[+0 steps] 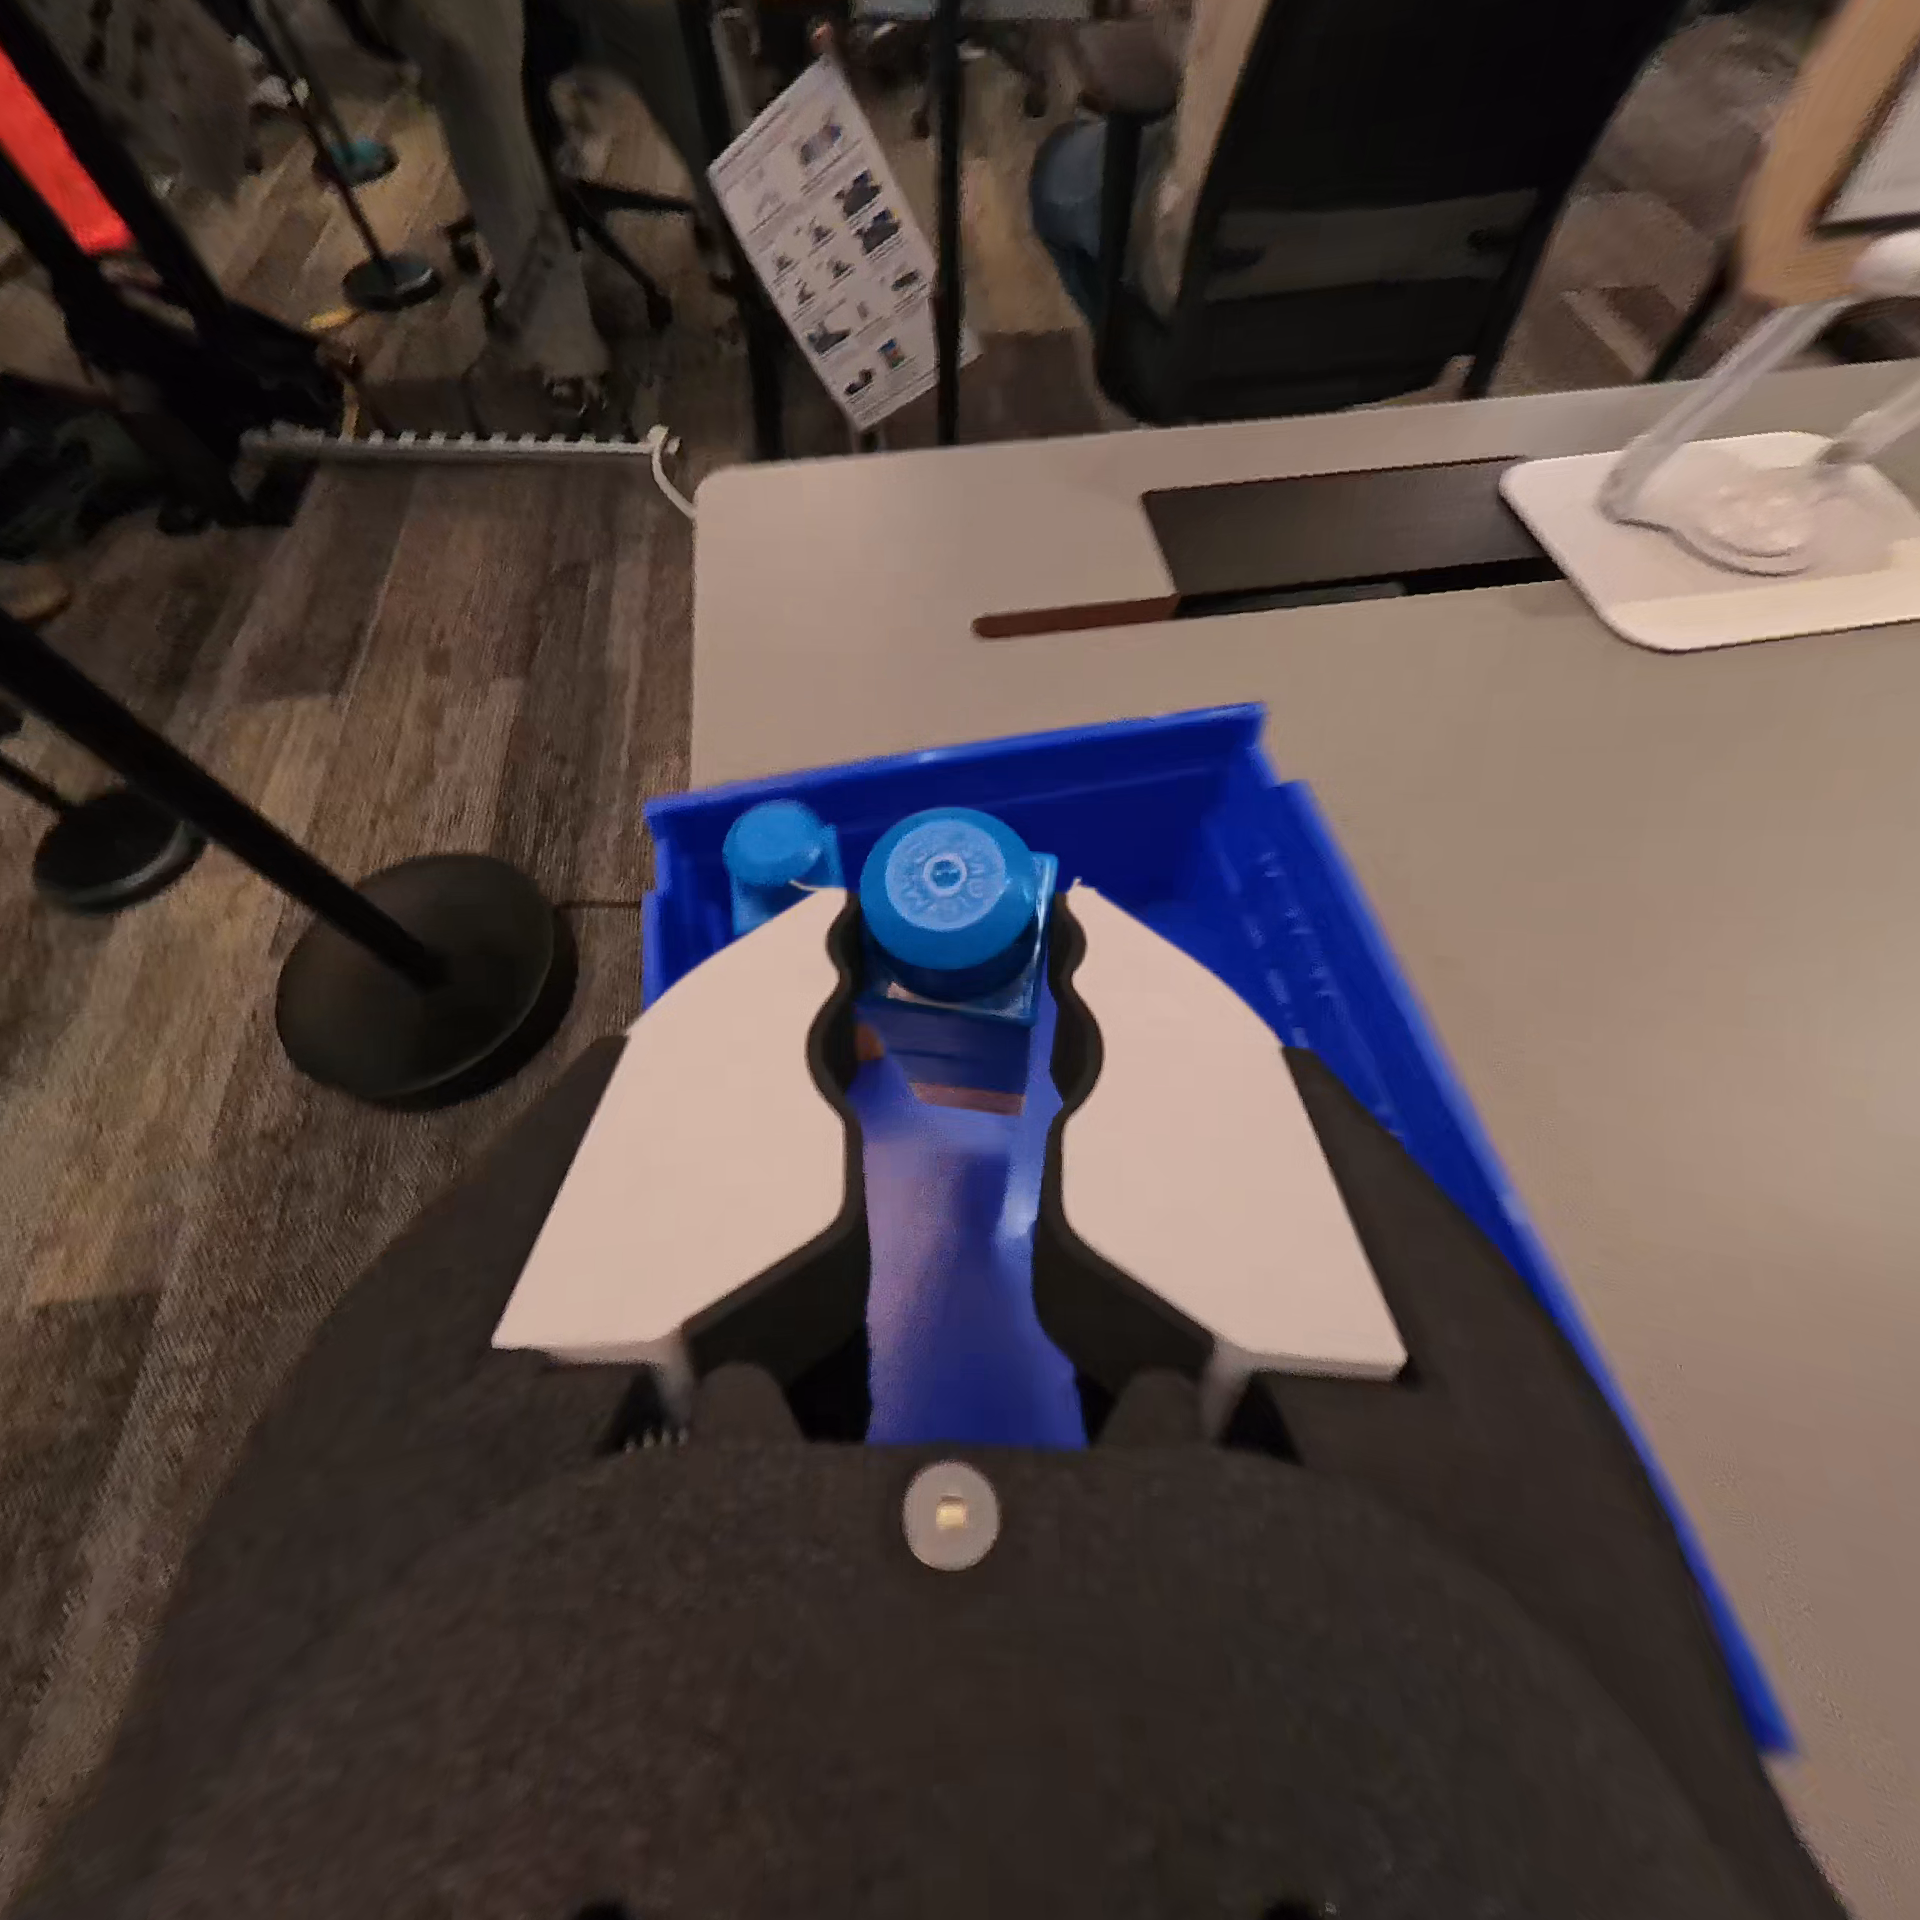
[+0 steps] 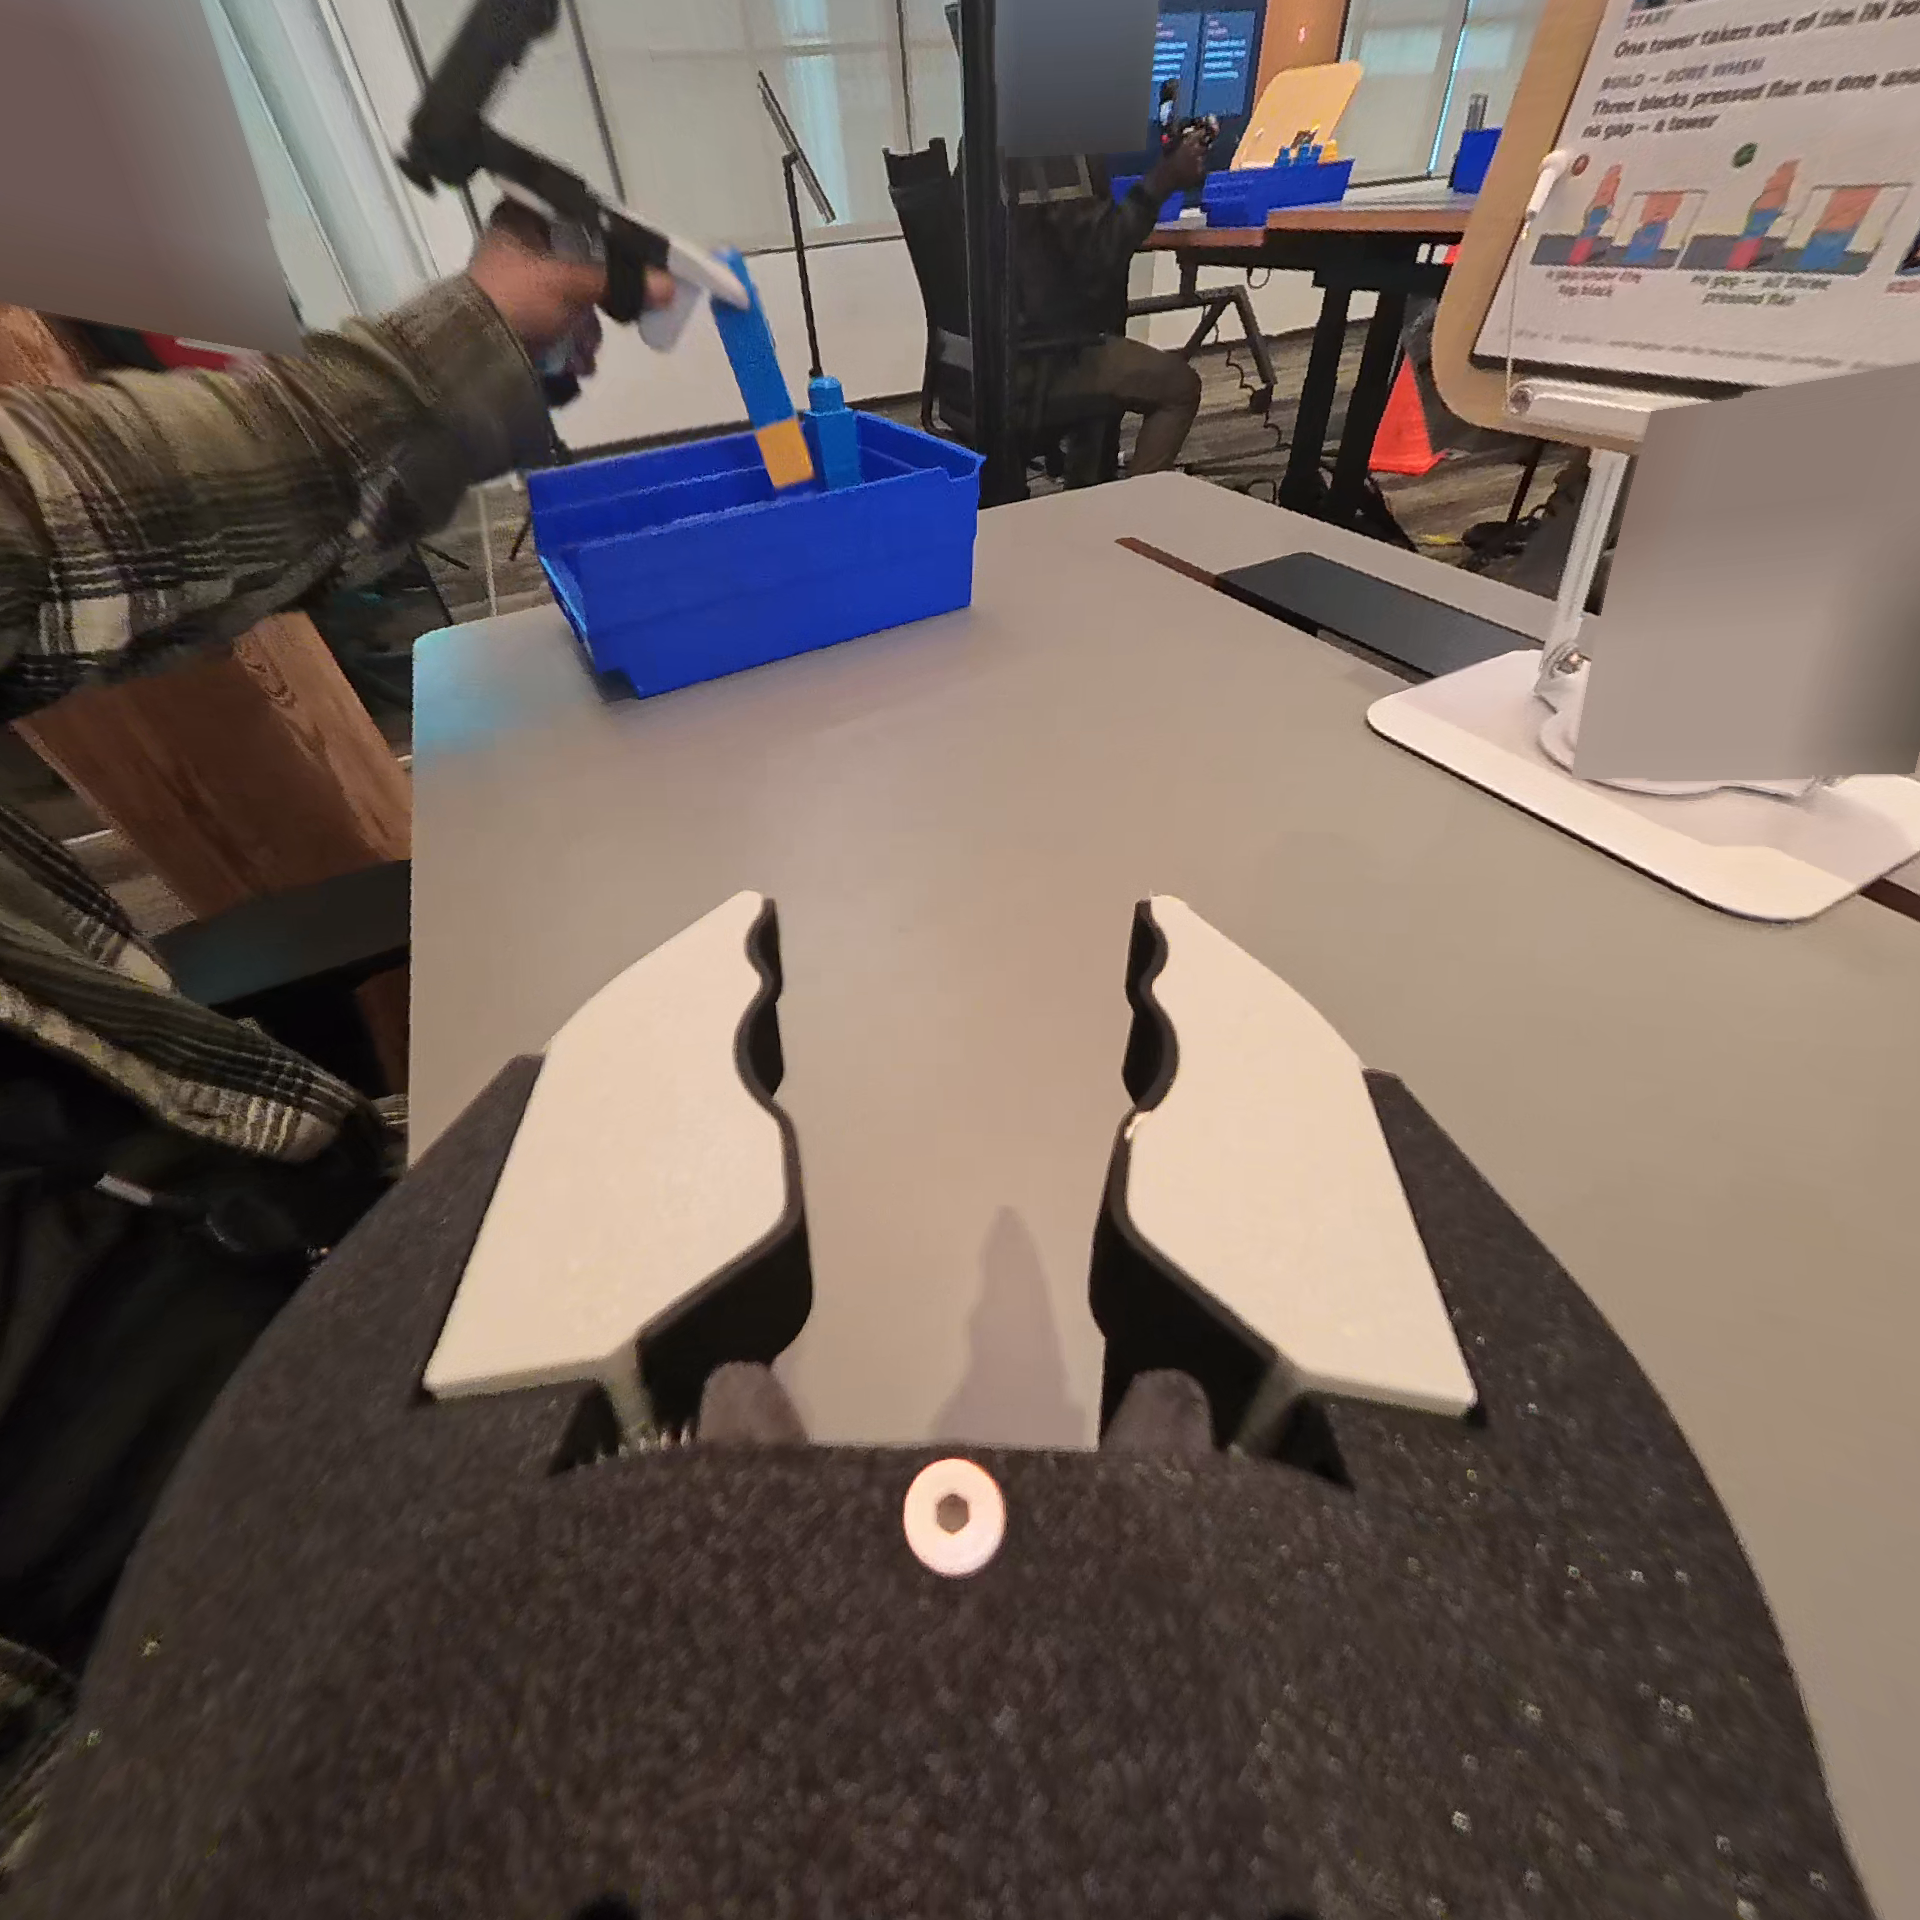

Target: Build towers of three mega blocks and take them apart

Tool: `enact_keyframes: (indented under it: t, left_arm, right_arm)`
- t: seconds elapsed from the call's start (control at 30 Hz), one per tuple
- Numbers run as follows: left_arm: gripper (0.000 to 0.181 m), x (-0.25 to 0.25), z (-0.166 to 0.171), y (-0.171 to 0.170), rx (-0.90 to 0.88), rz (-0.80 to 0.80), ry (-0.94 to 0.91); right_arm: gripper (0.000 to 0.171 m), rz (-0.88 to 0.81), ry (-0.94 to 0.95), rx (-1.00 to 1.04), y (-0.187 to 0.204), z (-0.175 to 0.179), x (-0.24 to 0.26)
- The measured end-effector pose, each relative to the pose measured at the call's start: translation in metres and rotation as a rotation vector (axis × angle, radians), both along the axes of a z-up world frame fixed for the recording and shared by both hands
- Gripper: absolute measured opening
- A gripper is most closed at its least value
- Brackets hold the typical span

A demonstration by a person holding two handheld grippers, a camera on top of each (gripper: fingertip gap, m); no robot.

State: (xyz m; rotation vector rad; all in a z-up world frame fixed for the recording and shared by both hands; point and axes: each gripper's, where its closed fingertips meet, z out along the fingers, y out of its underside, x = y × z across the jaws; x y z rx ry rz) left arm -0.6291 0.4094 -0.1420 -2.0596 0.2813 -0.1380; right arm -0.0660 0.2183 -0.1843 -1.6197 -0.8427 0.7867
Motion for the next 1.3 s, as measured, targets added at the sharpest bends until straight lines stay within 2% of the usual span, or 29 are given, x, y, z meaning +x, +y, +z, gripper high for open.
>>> enact_keyframes:
  t: [0.07, 0.17, 0.27, 0.37, 0.5, 0.67, 0.93, 1.0, 1.03, 1.07, 1.23, 1.3]
  left_arm:
    - [0.033, 0.027, 0.038, -0.011, 0.035, -0.084, 0.032]
    - [0.033, 0.095, 0.09, -0.034, 0.091, -0.263, 0.065]
    - [0.033, 0.176, 0.114, -0.056, 0.133, -0.451, 0.139]
    - [0.033, 0.261, 0.108, -0.076, 0.131, -0.653, 0.151]
    - [0.033, 0.362, 0.075, -0.102, 0.09, -0.896, 0.108]
    - [0.033, 0.446, 0.036, -0.129, 0.014, -1.125, 0.004]
    - [0.033, 0.502, 0.013, -0.156, -0.07, -1.302, -0.046]
    - [0.033, 0.505, 0.01, -0.157, -0.085, -1.32, -0.05]
    - [0.033, 0.506, 0.009, -0.159, -0.092, -1.33, -0.057]
    - [0.033, 0.507, 0.01, -0.159, -0.095, -1.339, -0.072]
    - [0.035, 0.501, 0.017, -0.153, -0.061, -1.335, -0.146]
    - [0.048, 0.495, 0.016, -0.15, -0.058, -1.328, -0.214]
  right_arm:
    - [0.064, 0.019, 0.002, 0.005, 0.003, 0.005, -0.006]
    - [0.067, 0.069, -0.016, 0.013, 0.009, 0.016, -0.022]
    - [0.068, 0.125, -0.048, 0.029, 0.018, 0.023, -0.04]
    - [0.069, 0.155, -0.082, 0.027, 0.027, 0.024, -0.054]
    - [0.071, 0.161, -0.114, 0.017, 0.032, 0.02, -0.059]
    - [0.071, 0.177, -0.132, -0.022, 0.032, 0.003, -0.051]
    - [0.067, 0.323, -0.148, -0.061, 0.024, -0.02, -0.059]
    - [0.056, 0.352, -0.138, -0.063, 0.024, -0.021, -0.062]
    - [0.039, 0.369, -0.119, -0.054, 0.023, -0.019, -0.063]
    - [0.035, 0.379, -0.103, -0.053, 0.023, -0.017, -0.064]
    - [0.034, 0.388, -0.029, -0.057, 0.03, -0.01, -0.067]
    - [0.034, 0.382, 0.015, -0.08, 0.034, -0.006, -0.066]
